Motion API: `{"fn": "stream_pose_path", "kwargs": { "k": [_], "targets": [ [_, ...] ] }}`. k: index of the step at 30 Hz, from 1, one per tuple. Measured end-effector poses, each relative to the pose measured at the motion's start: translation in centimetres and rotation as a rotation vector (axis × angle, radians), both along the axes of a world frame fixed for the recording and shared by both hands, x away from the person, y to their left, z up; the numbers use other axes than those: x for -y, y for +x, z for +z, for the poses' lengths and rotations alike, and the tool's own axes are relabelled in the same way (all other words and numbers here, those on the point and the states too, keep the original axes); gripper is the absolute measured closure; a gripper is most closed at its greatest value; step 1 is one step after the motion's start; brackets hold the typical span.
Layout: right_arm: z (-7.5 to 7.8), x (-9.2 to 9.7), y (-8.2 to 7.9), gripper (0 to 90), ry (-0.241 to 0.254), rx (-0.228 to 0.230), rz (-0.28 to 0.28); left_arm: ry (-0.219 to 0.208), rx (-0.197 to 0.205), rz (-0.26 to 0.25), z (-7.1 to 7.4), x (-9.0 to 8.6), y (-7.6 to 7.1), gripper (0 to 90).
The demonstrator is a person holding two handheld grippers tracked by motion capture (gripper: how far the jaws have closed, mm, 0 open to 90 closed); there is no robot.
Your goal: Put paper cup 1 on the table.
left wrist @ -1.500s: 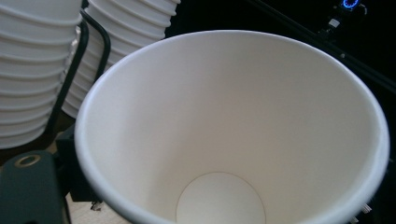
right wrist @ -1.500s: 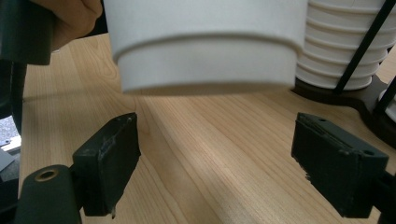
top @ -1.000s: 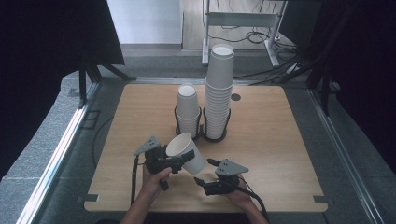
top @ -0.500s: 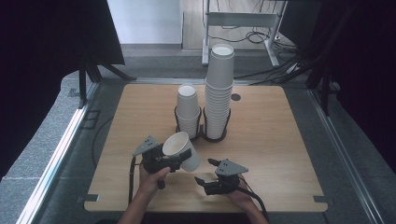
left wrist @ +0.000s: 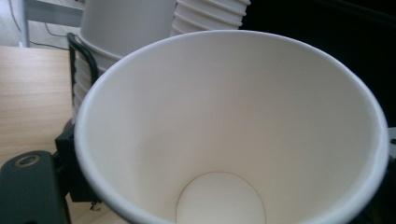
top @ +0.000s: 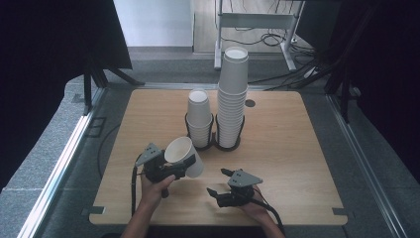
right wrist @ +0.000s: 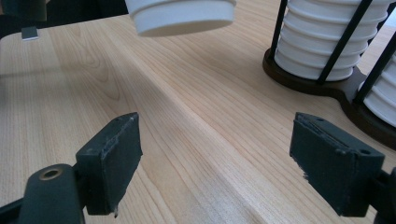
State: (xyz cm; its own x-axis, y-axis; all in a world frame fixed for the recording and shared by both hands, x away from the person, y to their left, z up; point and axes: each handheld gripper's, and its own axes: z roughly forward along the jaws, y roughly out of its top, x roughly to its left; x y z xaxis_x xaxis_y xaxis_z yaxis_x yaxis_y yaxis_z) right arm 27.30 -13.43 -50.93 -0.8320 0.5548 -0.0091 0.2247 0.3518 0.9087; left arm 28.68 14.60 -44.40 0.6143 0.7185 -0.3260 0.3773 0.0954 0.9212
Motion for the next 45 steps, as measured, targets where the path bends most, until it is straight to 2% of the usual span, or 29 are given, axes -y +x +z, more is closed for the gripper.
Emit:
{"fn": "stream_pose_path", "kwargs": {
  "k": [10,18,25,45],
  "targets": [
    [-0.1,-0.1,0.0,16.7,-0.019,0.003,-0.002,0.05,0.011,0.05,-0.1,-0.8,0.2,12.5],
    [-0.2,-0.1,0.0,16.7,-0.033,0.004,-0.004,0.112,0.026,0.118,-0.2,-1.8,0.3,12.4],
    [-0.2,-0.2,0.0,16.8,-0.041,0.004,-0.003,0.158,0.02,0.157,-0.7,-2.3,0.6,12.4],
    [-0.4,-0.4,0.0,16.8,-0.066,0.002,-0.001,0.238,0.001,0.255,-1.4,-4.1,1.2,12.2]
  ]
}}
